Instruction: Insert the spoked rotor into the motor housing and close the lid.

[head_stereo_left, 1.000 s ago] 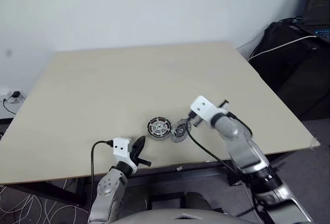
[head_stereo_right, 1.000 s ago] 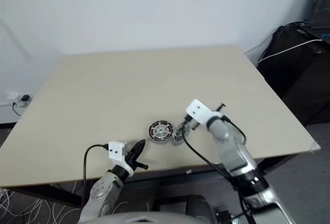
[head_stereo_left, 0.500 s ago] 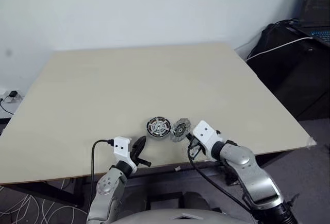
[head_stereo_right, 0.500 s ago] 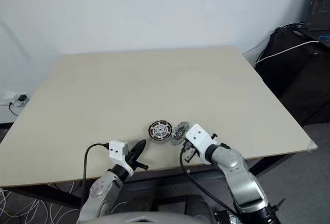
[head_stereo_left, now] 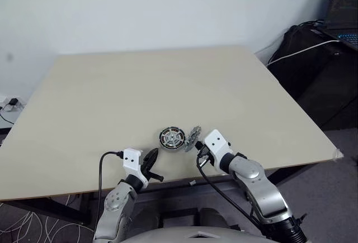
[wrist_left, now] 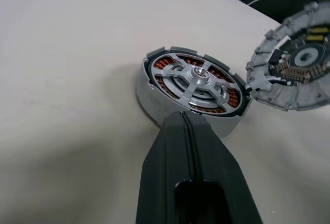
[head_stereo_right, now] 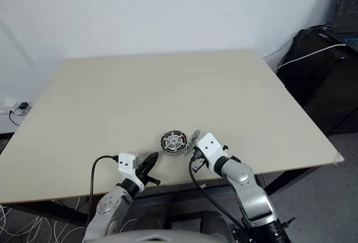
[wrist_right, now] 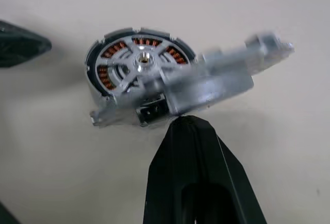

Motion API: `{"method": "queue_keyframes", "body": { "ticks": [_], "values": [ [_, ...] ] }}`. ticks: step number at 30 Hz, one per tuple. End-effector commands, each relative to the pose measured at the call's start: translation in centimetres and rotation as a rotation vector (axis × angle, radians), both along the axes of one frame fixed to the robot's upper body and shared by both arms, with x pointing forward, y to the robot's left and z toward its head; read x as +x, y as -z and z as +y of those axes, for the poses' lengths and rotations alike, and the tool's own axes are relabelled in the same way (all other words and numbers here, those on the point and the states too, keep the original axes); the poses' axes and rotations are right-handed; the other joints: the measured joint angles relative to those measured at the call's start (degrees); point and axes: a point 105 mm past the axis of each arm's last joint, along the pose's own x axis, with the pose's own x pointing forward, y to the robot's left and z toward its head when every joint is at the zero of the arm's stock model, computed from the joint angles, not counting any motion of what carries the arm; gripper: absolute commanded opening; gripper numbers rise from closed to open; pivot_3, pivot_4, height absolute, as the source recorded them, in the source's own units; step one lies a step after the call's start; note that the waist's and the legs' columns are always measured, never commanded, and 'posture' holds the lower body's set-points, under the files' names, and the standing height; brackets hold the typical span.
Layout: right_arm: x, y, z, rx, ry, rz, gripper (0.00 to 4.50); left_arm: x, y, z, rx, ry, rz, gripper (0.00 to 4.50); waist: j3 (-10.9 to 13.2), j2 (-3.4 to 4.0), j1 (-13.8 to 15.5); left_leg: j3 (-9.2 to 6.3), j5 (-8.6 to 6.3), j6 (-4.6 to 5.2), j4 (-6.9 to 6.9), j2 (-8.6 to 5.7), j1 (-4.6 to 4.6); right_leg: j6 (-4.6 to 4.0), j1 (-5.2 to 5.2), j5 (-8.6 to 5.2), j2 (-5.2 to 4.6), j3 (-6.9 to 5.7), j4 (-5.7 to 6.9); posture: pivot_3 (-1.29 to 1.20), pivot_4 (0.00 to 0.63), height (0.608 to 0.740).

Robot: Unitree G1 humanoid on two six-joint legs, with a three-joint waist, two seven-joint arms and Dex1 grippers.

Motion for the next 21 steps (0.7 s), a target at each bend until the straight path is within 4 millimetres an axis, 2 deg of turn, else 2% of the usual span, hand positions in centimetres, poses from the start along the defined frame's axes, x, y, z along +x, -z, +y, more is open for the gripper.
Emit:
{"method": "queue_keyframes", "body": {
  "ticks": [1, 4, 14, 21],
  "values": [
    [0.9, -1.7, 1.6, 0.05, -0.038, -0.078, 0.01, 0.5, -1.5, -0.3, -0.013, 0.012, -0.058, 0.0, 0.0, 0.0, -0.1, 0.0, 0.0, 0.01, 0.0, 0.0, 0.0, 0.0, 0.0, 0.0, 0.0, 0.0, 0.0, 0.0, 0.0, 0.74],
    [1.1, -2.0, 2.8, 0.065, -0.067, -0.088, 0.01, 0.4, -1.4, -0.3, -0.013, 0.013, -0.056, 0.0, 0.0, 0.02, -0.1, 0.0, 0.09, 0.15, 0.0, 0.01, 0.0, 0.0, -0.01, 0.01, 0.01, 0.0, 0.0, 0.0, 0.0, 0.74],
    [2.1, -1.5, 4.4, 0.078, -0.091, -0.079, 0.01, 0.4, -1.3, -0.2, -0.014, 0.007, -0.05, 0.0, 0.0, 0.07, -0.1, 0.0, 0.13, 0.22, 0.0, 0.0, 0.01, -0.01, -0.01, 0.03, 0.02, 0.0, 0.0, 0.0, 0.0, 0.74],
    [3.0, 0.5, 5.5, 0.061, -0.101, -0.034, 0.01, 0.4, -1.2, -0.1, -0.012, 0.007, -0.048, 0.0, -0.2, 0.25, -0.2, 0.01, 0.14, 0.23, 0.0, -0.01, 0.01, -0.03, 0.0, 0.04, 0.02, 0.01, 0.01, 0.0, 0.0, 0.74]
  ]
}}
